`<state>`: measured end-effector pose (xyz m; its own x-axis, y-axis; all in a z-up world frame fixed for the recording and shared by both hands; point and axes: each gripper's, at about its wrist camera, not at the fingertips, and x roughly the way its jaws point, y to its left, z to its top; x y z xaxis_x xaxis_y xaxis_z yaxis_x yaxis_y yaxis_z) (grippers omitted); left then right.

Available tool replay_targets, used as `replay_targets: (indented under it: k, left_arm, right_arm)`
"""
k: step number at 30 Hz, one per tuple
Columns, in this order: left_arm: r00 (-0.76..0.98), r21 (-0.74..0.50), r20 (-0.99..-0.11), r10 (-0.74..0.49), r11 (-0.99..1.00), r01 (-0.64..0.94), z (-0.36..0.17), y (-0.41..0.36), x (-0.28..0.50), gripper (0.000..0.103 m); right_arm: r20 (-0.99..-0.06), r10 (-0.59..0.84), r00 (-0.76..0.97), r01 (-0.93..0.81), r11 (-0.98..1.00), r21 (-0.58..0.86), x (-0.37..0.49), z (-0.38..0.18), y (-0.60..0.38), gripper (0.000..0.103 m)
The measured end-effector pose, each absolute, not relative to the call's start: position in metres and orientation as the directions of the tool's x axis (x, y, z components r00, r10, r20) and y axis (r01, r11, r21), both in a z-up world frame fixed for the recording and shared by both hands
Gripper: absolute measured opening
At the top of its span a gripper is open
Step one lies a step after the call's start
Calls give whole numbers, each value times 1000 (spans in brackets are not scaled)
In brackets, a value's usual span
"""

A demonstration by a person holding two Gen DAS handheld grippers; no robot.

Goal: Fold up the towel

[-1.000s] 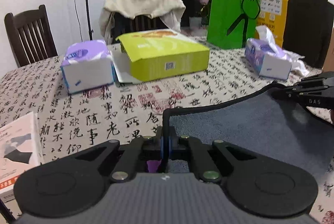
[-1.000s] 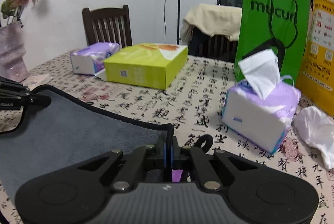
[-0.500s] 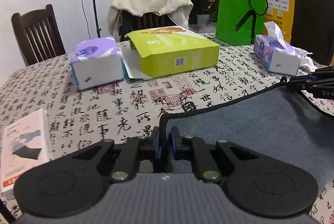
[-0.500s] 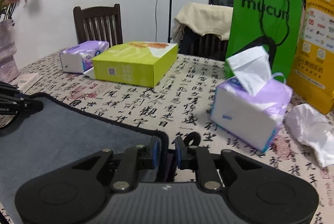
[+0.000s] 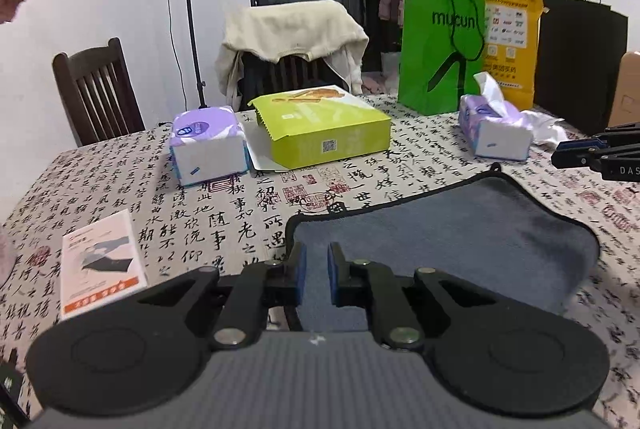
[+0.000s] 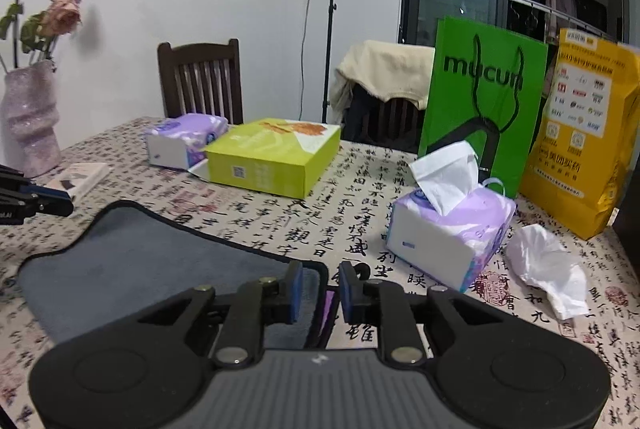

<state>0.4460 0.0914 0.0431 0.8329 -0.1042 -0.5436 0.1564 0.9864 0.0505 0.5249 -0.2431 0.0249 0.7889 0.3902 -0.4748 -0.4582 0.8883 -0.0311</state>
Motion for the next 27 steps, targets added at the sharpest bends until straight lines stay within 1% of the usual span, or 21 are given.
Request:
replay_targets:
  k: [16,21,24,25,27]
  left_arm:
    - [869,39,-483,-111,988,148,65,80,365,11]
    - [877,35,-466,-114,988,147,68,76,343,11]
    - [881,27,-458,-118,989,146,69,74,331,11]
    - [884,29,-454,-115,989,143,69,73,326,13]
    - [889,33,-444,-110,990,139,69,70,316,22]
  right_arm:
    - [-429,428,795,-493,869,-46,441,43,-246,23]
    - [-415,434,800,-498,866,-55,420,45,-246,27]
    - [-407,435,803,-499,865,-59,407,45,-248,28]
    - [-406,437,803,-500,864,-59,403,46,-249,28]
    - [-401,440,803,-500,864,-55,394,46,-252,28]
